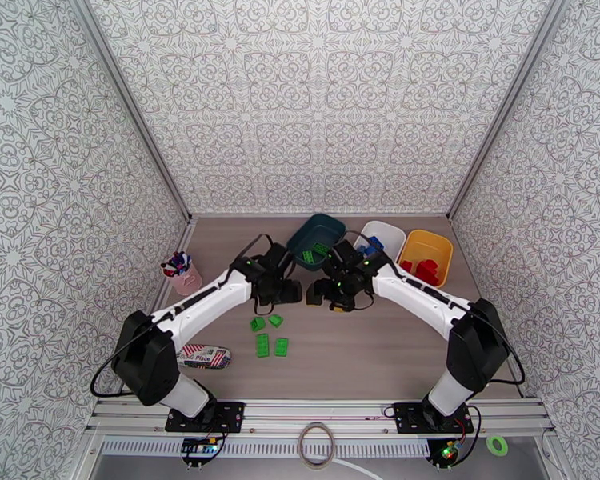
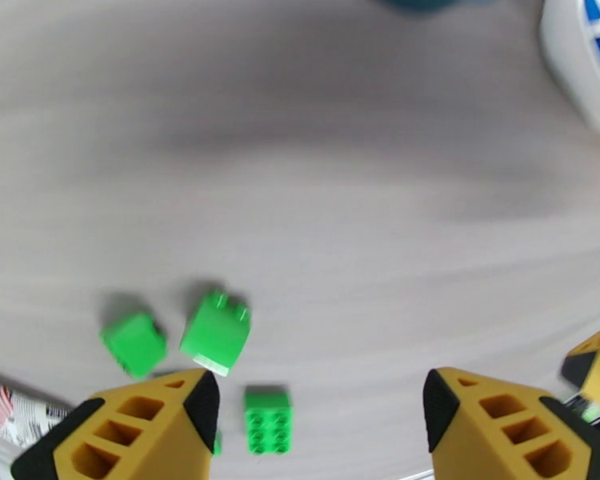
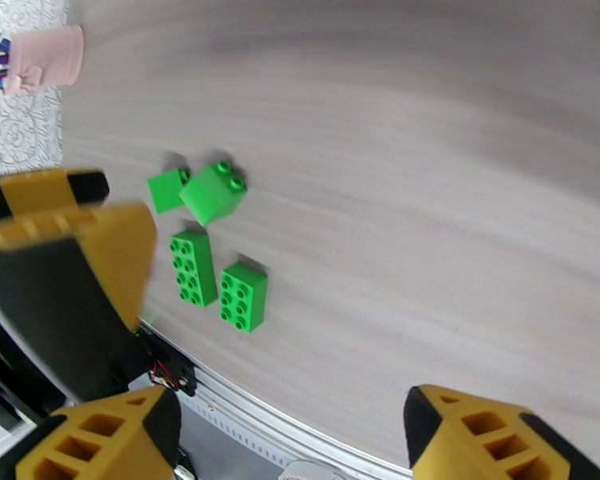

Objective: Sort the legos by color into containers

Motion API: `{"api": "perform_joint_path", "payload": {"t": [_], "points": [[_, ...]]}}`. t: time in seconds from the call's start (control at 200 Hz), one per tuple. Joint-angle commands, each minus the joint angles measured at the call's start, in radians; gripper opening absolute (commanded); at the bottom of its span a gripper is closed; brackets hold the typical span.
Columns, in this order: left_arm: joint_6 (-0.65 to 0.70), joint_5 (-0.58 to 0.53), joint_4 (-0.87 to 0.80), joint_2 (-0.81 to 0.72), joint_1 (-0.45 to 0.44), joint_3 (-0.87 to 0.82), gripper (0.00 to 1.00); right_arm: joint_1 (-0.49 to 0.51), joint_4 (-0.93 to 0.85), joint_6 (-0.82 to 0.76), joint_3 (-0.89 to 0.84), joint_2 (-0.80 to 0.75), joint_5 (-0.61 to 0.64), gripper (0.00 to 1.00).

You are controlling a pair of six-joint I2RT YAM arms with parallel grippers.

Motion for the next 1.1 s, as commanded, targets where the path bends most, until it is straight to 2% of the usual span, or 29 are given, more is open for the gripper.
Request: {"api": "perform_joint_path", "payload": {"t": [0.0,0.19,0.31,0.535,0.965,1.095], "points": [[-0.063,-0.058,-0.052,-0.035,-0.051,-0.068,0.7,0.031,-0.01,0.023,-0.051,-0.031,0.052,0.77],[-0.142,-0.057,-0.025,-0.047,-0.156,-0.179,0.67,0.061,-0.002,0.038,-0.133,-0.078,0.074,0.77],[-0.176,-0.046,0.006,-0.037,-0.19,-0.234,0.63,0.065,0.011,0.052,-0.19,-0.11,0.078,0.77],[-0.19,-0.02,0.062,0.001,-0.208,-0.28,0.58,0.074,0.033,0.077,-0.25,-0.153,0.085,0.76],[-0.196,0.001,0.119,0.065,-0.21,-0.318,0.52,0.079,0.039,0.091,-0.261,-0.166,0.09,0.76],[-0.199,0.0,0.118,0.065,-0.21,-0.314,0.45,0.078,0.042,0.089,-0.261,-0.162,0.084,0.76]]}}
